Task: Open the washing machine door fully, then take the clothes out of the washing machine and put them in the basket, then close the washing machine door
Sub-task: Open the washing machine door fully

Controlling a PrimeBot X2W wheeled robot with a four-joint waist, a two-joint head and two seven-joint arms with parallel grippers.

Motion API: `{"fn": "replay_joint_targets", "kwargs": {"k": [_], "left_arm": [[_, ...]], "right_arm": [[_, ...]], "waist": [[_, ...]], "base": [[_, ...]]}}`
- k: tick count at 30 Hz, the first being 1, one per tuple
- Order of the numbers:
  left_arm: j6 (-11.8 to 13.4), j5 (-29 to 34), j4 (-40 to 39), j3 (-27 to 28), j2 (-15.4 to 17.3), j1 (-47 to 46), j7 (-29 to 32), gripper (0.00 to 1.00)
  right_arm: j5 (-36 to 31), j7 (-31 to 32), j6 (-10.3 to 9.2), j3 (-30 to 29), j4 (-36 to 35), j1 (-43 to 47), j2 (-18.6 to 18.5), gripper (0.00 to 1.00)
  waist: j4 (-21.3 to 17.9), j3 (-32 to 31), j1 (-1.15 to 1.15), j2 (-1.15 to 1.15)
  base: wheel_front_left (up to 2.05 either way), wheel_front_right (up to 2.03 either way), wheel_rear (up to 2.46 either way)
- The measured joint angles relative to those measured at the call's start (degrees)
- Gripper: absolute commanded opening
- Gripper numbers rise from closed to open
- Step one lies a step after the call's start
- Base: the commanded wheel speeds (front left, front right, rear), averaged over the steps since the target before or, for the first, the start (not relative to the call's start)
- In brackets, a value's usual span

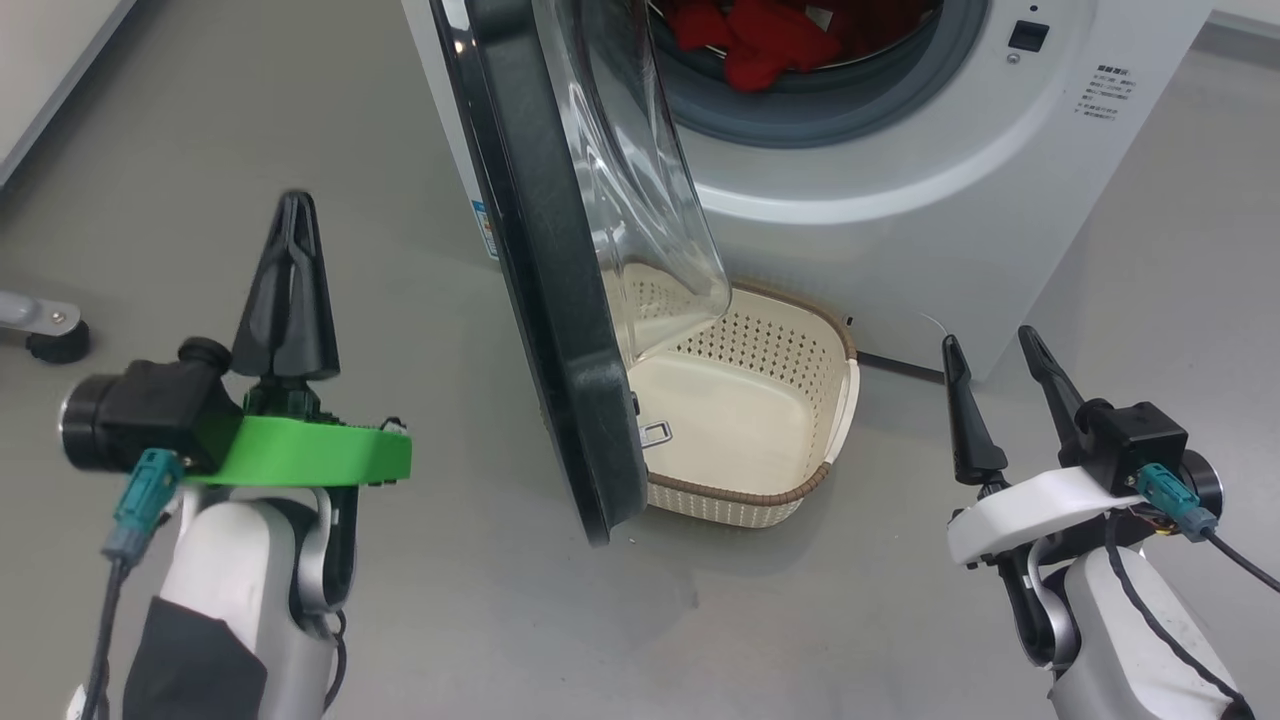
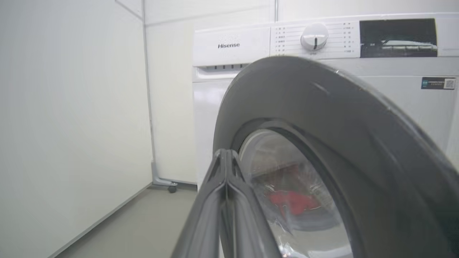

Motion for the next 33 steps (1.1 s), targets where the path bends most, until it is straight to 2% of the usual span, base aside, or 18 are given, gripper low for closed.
{"fn": "replay_joint_targets", "kwargs": {"k": [7, 13, 17, 27, 33], "left_arm": [[-0.64, 2.26, -11.0, -0.25, -0.04, -1.83, -0.27, 0.0], [-2.88, 2.57, -17.35, -4.32, -0.04, -2.01, -0.29, 0.0], [-3.53, 2.56, -19.93, -7.34, -0.03, -1.54, -0.29, 0.0], [-8.01, 1.97, -21.63, -19.67, 0.26, 3.27, 0.53, 0.0], [-8.81, 1.04, -21.31, -26.3, 0.43, 5.43, 3.36, 0.0]], "right_arm": [[-0.29, 0.0, 0.46, -0.53, 0.51, 0.35, 0.78, 1.0], [-0.69, 0.0, 0.69, -0.96, 0.65, 0.36, 0.96, 1.0], [-1.15, 0.0, 1.42, -0.69, 1.02, 0.37, 1.25, 1.0], [-1.51, 0.0, 1.52, -0.89, 1.77, 1.15, 2.2, 1.0], [-1.63, 0.0, 1.96, -1.18, 2.0, 1.41, 2.37, 1.0]], "waist": [[-0.05, -0.97, 0.0, 0.0], [-0.22, -1.3, 0.0, 0.0], [-0.57, -1.55, 0.0, 0.0], [-2.22, -2.38, 0.0, 0.0], [-2.72, -2.46, 0.0, 0.0]], "base": [[0.0, 0.0, 0.0], [0.0, 0.0, 0.0], [0.0, 0.0, 0.0], [0.0, 0.0, 0.0], [0.0, 0.0, 0.0]]}}
